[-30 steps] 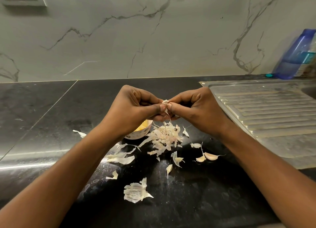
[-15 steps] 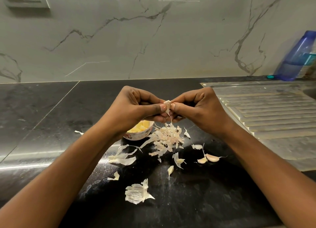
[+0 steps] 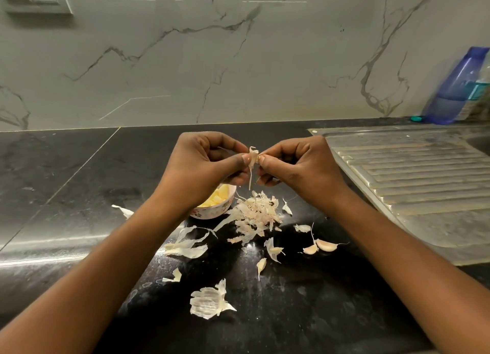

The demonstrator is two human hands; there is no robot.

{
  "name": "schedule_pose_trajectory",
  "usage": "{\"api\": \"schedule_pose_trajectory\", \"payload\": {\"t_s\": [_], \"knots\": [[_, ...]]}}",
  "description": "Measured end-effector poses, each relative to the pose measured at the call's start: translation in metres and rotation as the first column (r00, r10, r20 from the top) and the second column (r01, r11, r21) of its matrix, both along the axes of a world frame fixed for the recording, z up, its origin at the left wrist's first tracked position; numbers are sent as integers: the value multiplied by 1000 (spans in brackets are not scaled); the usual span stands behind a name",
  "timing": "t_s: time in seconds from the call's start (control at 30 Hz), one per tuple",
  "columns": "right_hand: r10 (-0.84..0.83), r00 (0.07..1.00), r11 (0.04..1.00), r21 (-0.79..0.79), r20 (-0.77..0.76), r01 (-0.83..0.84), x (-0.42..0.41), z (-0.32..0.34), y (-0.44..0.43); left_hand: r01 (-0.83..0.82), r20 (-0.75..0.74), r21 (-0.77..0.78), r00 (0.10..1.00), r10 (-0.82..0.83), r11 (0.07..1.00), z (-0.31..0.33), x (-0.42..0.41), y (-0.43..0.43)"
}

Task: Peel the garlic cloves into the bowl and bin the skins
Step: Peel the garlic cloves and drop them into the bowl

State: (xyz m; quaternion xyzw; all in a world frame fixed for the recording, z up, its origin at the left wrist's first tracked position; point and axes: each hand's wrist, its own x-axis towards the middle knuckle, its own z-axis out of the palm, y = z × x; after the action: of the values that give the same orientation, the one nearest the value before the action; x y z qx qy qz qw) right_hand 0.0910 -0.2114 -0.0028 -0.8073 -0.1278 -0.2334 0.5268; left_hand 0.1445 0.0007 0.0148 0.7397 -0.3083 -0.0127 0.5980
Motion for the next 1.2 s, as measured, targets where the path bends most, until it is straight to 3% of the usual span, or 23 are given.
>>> {"api": "schedule_pose_trajectory", "payload": {"t_s": [0.13, 0.27, 0.37, 0.63, 0.87, 1.0, 1.2], "knots": [[-4, 1000, 1000, -28, 7, 4, 1, 0, 0, -66, 212, 82, 976, 48, 994, -4, 0, -2], [-10, 1000, 996, -84, 11, 11, 1, -1, 0, -61, 247, 123, 968, 29, 991, -3, -1, -2], [5, 1000, 997, -83, 12, -4, 0, 1, 0, -53, 195, 109, 980, 31, 993, -2, -2, -2], [-74, 997, 996, -39, 6, 75, 2, 3, -5, 11, -130, -50, 991, -18, 999, 5, -4, 0], [-182, 983, 982, -49, 4, 182, 4, 3, -10, 32, -206, -66, 978, -45, 997, 4, -4, -1], [-131, 991, 991, -40, -21, 130, 3, 5, -12, 18, -141, -32, 990, -22, 999, 4, -2, 0], [25, 995, 996, -82, -96, -33, 1, 4, -11, -53, 86, 57, 995, 48, 997, -2, -1, -2]]}}
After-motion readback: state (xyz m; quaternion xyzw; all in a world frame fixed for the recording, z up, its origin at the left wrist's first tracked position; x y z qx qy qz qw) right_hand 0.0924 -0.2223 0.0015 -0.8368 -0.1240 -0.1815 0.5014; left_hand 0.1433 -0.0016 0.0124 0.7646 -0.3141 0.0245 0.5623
